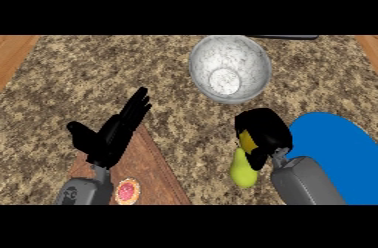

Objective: Pick the lemon from the plate and place it in the bowl

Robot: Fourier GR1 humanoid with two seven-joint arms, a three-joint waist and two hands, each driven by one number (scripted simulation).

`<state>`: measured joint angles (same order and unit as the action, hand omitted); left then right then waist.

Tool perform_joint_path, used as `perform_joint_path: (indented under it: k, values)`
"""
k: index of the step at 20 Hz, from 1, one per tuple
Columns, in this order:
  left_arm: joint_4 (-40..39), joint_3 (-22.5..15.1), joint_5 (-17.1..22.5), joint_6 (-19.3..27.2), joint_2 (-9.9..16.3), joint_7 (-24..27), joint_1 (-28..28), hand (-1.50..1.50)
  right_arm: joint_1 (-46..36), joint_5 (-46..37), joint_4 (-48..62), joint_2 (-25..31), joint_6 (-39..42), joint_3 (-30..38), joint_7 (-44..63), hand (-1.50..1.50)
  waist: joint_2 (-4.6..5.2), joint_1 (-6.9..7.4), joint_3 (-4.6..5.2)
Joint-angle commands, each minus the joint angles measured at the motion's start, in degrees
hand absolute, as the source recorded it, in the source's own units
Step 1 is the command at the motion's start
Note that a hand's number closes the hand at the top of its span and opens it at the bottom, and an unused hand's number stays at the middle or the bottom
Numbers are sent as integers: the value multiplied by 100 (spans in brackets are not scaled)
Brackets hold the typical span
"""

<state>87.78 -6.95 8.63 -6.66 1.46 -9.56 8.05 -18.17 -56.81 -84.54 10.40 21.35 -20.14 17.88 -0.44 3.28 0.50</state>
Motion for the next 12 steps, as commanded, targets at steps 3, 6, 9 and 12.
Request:
perform_joint_path:
  k: [3, 6, 9, 12]
  values:
    - [173, 51, 55, -53, 72, 81, -302, 0, -357, -775, -758, -1007, -76, -1875, 2238, 150, -9, -153, -40]
    - [41, 134, 64, 69, 5, -59, -67, 0, -675, -216, -1347, -1024, -49, -2546, 3250, 150, 13, -231, -45]
    - [101, -102, -131, 98, -136, 270, -333, 0, -1337, -14, -1794, -1032, -137, -2750, 4080, 150, 10, -194, -43]
    - [117, 203, 101, 49, 60, -155, 82, 0, -1951, -89, -2338, -1036, -24, -2768, 4738, 150, 3, -240, -42]
